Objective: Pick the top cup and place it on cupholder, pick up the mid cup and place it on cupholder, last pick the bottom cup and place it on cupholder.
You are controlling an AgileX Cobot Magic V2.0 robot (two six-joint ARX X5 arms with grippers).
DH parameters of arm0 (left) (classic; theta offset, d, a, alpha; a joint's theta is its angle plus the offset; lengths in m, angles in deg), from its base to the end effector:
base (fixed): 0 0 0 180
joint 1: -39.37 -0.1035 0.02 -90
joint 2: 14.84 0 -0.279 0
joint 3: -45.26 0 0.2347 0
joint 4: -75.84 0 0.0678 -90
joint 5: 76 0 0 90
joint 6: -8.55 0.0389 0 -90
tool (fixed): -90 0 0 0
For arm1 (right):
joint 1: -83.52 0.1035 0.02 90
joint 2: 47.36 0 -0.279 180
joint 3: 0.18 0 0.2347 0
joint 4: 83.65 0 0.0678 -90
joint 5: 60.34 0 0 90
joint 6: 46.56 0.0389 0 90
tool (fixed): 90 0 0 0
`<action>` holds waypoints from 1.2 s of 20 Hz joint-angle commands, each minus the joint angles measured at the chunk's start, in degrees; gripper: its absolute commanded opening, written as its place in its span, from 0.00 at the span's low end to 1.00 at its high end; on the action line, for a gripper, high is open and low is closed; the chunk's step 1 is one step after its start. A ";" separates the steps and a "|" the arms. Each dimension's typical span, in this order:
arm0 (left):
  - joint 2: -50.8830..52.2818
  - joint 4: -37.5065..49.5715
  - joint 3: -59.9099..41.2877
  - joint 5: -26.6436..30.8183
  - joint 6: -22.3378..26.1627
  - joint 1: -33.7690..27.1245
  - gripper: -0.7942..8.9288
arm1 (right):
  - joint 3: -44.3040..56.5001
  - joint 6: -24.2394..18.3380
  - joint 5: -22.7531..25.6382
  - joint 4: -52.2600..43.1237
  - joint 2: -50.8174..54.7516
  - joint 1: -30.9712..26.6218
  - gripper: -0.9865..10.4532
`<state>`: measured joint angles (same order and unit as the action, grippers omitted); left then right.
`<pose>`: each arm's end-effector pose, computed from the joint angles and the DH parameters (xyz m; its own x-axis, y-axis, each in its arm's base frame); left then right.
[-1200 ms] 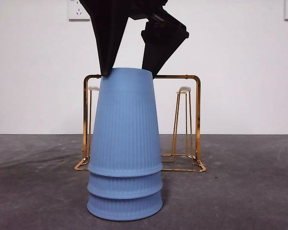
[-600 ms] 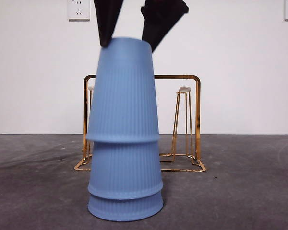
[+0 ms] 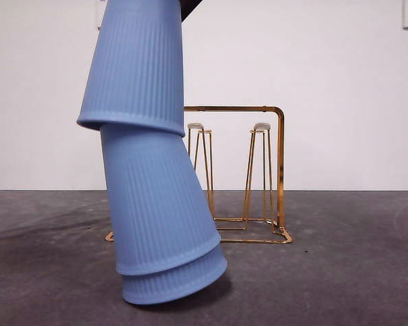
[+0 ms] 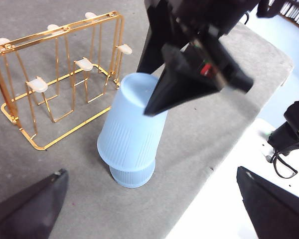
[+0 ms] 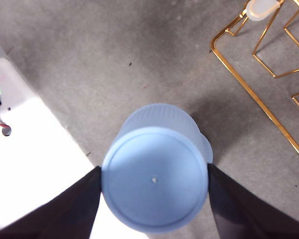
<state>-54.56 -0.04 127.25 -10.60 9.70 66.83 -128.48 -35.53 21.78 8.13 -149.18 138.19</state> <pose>0.0502 -0.0443 0.3825 0.4800 -0.7186 -0.5033 0.7366 0.6417 -0.2137 0.1874 0.2737 0.3846 0.1275 0.4170 -0.8999 -0.7252 0.6582 0.2022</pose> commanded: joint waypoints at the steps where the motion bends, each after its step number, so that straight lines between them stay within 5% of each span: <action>1: -0.26 0.61 0.90 -0.33 0.98 0.33 0.69 | -1.38 1.03 0.04 4.52 2.01 0.70 0.27; 10: -0.26 0.59 0.90 -0.35 0.74 0.33 0.69 | -1.38 3.23 5.20 4.59 11.69 0.24 0.27; 20: -0.26 0.61 0.90 -0.33 0.72 0.31 0.69 | -0.90 1.99 14.21 4.57 13.79 -10.73 0.27; 24: -0.28 0.76 0.90 -0.33 0.74 0.31 0.69 | -0.81 0.24 10.19 4.57 12.09 -14.73 0.27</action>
<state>-54.56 -0.01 127.25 -10.60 9.70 66.83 -128.44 -34.29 32.17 8.13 -136.00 122.76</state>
